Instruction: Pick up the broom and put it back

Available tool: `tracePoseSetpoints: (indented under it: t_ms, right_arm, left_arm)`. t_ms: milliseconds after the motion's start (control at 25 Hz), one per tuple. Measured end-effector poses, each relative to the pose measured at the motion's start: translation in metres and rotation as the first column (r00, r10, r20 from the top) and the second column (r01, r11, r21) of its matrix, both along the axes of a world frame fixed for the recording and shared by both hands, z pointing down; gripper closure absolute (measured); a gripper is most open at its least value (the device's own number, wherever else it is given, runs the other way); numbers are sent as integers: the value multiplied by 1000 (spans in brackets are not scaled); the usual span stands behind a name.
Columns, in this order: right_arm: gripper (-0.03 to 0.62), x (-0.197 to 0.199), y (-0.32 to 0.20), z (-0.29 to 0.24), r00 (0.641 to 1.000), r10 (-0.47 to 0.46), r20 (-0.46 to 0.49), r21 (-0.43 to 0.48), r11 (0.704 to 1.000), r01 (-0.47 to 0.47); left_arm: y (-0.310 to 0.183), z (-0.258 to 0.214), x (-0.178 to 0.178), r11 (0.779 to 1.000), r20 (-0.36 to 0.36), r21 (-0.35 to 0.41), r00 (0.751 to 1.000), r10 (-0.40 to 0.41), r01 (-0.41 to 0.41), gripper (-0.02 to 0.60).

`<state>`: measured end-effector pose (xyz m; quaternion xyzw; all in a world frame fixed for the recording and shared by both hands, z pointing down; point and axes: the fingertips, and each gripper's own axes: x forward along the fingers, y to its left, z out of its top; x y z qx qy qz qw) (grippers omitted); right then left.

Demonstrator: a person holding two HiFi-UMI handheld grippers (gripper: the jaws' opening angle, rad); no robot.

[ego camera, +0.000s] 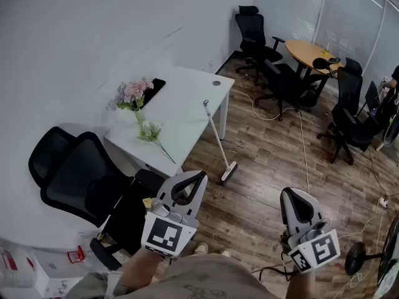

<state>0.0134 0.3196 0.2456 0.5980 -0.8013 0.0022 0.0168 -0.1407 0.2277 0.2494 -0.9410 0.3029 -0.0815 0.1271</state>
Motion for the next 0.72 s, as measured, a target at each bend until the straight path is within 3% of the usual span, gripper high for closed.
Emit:
tracePoseSetpoints:
  t_ms: [160, 360, 480, 640, 720]
  right_arm:
    - [563, 8, 2, -1, 1000, 30, 5, 3, 1000, -30]
    - [563, 15, 11, 0, 998, 14, 61, 22, 1000, -15]
    - [563, 19, 14, 5, 997, 2, 71, 16, 1000, -3]
    - [560, 22, 20, 17, 1000, -11, 11, -15, 1000, 11]
    - [485, 23, 25, 20, 999, -31, 27, -15, 999, 32]
  left_arm:
    - [7, -1, 2, 1000, 1, -13, 1000, -14, 14, 565]
    - [15, 5, 8, 993, -46, -118, 999, -28, 23, 565]
    - [19, 5, 16, 993, -45, -120, 999, -26, 21, 565]
    - [24, 11, 25, 994, -17, -111, 1000, -22, 20, 565]
    - [29, 15, 25, 995, 13, -93, 1000, -23, 24, 565]
